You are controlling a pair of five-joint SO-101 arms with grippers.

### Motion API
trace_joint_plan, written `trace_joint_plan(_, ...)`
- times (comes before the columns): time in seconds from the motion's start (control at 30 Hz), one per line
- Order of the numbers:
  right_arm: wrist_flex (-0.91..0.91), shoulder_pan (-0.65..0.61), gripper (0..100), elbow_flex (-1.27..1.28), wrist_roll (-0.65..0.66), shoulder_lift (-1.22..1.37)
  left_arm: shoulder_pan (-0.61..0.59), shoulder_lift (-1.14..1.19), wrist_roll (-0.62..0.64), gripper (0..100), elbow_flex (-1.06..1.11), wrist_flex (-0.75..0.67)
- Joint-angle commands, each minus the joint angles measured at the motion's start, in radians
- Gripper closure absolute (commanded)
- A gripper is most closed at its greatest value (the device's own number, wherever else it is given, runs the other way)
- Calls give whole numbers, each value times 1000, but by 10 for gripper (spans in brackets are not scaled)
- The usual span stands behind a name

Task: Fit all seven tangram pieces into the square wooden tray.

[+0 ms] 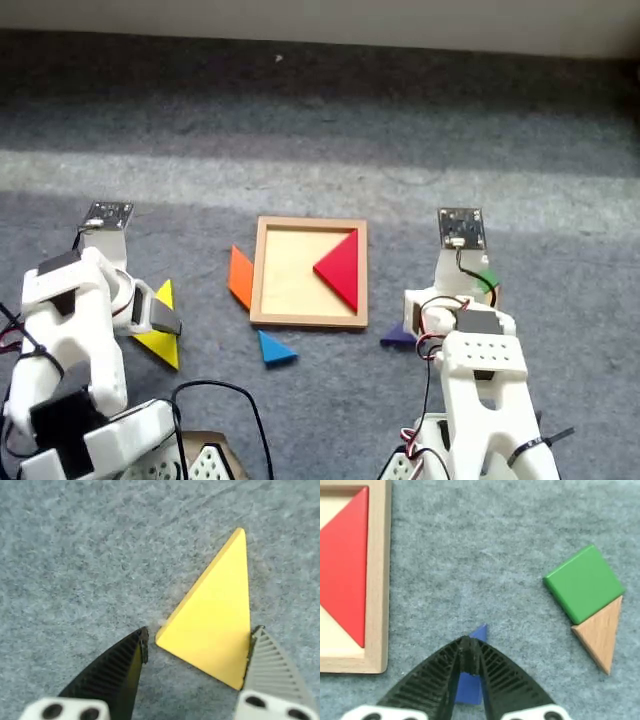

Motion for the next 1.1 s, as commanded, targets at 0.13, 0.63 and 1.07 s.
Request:
trace_joint_plan(0.13, -18, 10, 989, -4, 12, -21, 35, 148, -17, 778, -145, 54)
trace_joint_plan(0.63, -18, 10, 989, -2, 12, -25, 232, -70, 69, 864, -128, 118)
trace_joint_plan(1.07, -18, 10, 989, -2, 12, -27, 360, -234, 89, 863, -124, 184)
